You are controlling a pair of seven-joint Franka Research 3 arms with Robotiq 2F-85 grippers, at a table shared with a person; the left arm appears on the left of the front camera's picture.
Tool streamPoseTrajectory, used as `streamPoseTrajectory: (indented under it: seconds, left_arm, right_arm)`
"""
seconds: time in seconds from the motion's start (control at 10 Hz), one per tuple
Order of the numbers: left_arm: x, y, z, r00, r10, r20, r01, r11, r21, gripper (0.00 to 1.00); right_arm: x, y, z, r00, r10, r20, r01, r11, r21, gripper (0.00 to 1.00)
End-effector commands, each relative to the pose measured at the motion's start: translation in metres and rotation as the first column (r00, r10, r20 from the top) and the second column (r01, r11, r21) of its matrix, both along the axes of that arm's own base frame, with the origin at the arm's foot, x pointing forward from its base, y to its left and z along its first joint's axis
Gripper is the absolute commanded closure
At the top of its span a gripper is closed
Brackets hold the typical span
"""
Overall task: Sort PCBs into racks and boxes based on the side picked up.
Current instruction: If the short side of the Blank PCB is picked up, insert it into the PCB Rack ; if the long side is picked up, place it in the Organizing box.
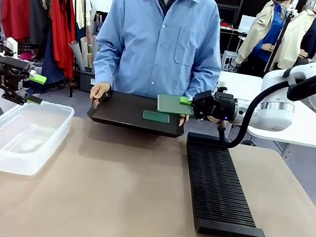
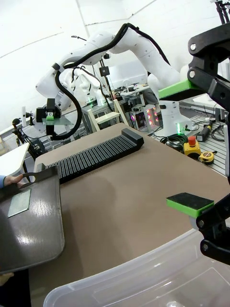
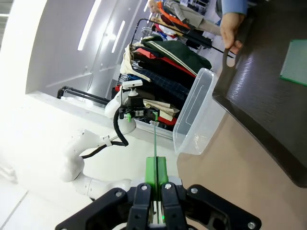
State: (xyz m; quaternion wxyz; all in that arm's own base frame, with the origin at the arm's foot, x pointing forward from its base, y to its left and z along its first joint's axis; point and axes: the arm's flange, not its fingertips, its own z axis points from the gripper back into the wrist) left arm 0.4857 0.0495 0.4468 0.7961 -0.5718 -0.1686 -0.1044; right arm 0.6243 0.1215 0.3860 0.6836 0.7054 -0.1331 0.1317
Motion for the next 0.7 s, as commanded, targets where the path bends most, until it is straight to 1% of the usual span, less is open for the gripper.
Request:
streamPoseTrajectory:
  seconds: [0.0, 0.1, 0.3, 0.4, 0.6]
  left_arm:
    - [0.000, 0.000, 0.002, 1.000, 0.010, -0.009, -0.010, 1.000, -0.002, 0.00]
    - [0.000, 0.000, 0.002, 1.000, 0.010, -0.009, -0.010, 1.000, -0.002, 0.00]
    - [0.000, 0.000, 0.002, 1.000, 0.010, -0.009, -0.010, 1.000, -0.002, 0.00]
    - [0.000, 0.000, 0.002, 1.000, 0.010, -0.009, -0.010, 1.000, -0.002, 0.00]
    - [0.000, 0.000, 0.002, 1.000, 0.010, -0.009, -0.010, 1.000, -0.002, 0.00]
  right_arm:
    - [-0.013, -0.025, 0.002, 0.998, -0.011, 0.063, 0.010, 1.000, 0.023, 1.00]
    - [-0.014, -0.042, 0.003, 0.998, -0.010, 0.068, 0.008, 0.999, 0.033, 1.00]
    - [-0.016, -0.070, 0.003, 0.992, -0.034, 0.119, 0.032, 0.999, 0.024, 1.00]
    - [-0.018, -0.081, 0.001, 0.986, -0.028, 0.163, 0.023, 0.999, 0.035, 1.00]
    - [-0.028, -0.107, -0.003, 0.962, -0.009, 0.272, 0.000, 0.999, 0.035, 1.00]
